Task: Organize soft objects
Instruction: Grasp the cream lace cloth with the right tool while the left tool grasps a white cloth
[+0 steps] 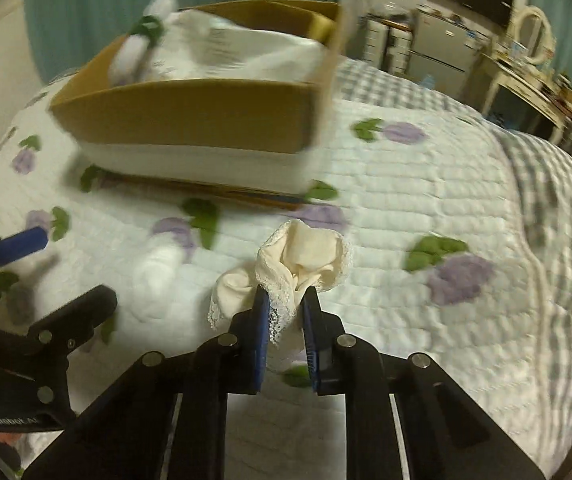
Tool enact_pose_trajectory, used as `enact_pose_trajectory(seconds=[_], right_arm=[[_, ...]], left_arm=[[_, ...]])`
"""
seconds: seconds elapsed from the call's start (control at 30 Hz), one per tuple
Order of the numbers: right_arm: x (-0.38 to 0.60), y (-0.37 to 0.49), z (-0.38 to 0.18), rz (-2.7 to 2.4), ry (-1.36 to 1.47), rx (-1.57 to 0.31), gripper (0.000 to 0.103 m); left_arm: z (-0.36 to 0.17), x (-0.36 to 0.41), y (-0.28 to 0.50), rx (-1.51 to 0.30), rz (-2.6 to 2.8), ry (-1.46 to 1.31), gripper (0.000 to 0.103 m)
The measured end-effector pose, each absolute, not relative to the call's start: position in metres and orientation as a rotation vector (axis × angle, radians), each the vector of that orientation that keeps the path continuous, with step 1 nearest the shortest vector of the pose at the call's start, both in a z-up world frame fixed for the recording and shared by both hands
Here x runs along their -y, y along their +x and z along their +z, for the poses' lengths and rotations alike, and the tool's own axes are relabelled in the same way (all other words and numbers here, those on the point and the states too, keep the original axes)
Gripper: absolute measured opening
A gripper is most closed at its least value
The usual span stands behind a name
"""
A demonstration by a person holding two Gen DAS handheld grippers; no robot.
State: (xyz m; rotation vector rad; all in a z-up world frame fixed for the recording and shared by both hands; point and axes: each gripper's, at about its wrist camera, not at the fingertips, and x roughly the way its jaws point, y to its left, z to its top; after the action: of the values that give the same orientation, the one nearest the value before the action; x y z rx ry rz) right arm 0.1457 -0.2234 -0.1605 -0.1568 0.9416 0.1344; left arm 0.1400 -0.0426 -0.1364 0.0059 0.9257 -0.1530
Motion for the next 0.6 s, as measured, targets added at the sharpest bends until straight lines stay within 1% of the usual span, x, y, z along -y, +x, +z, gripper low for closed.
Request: enact_pose_trajectory(seconds=[0.1, 0.2, 0.27, 0.3, 0.33, 0.37, 0.43, 0.5, 0.6], right_arm=[[0.236, 0.148, -0.156, 0.114, -0.129, -0.947, 0.015], [0.241, 0.146, -0.153, 0.115, -0.117, -0.946, 0.015], [0.24, 0.146, -0.153, 0.118, -0.122, -0.947, 0.015], [0.24, 0.145, -0.153, 0.117, -0.125, -0.946, 0.015], [0.24, 0.144, -0.152, 0.118, -0.13, -0.945, 0.015], [0.239, 0.144, -0.153, 0.118, -0.133, -0.945, 0.015], [0.23, 0.146, -0.153, 0.118, -0.145, -0.941, 0.015], [0.227, 0.146, -0.153, 0.127, -0.142, -0.937, 0.015], [0.223, 0.138, -0.145, 0.143, -0.133, -0.921, 0.015]], left_arm=[[-0.145, 0.054, 0.15, -0.95, -0.155, -0.002, 0.101], [-0.156, 0.064, 0.162, -0.979, -0.172, -0.032, 0.091], [-0.161, 0.068, 0.168, -0.993, -0.176, -0.027, 0.071], [-0.164, 0.07, 0.171, -1.003, -0.173, -0.021, 0.053], [-0.167, 0.071, 0.173, -1.019, -0.184, -0.028, 0.047], [-0.168, 0.07, 0.172, -1.022, -0.198, -0.041, 0.044], [-0.165, 0.067, 0.168, -1.004, -0.215, -0.04, 0.036], [-0.161, 0.064, 0.163, -0.99, -0.23, -0.038, 0.031], [-0.149, 0.052, 0.152, -0.966, -0.256, -0.065, 0.029]])
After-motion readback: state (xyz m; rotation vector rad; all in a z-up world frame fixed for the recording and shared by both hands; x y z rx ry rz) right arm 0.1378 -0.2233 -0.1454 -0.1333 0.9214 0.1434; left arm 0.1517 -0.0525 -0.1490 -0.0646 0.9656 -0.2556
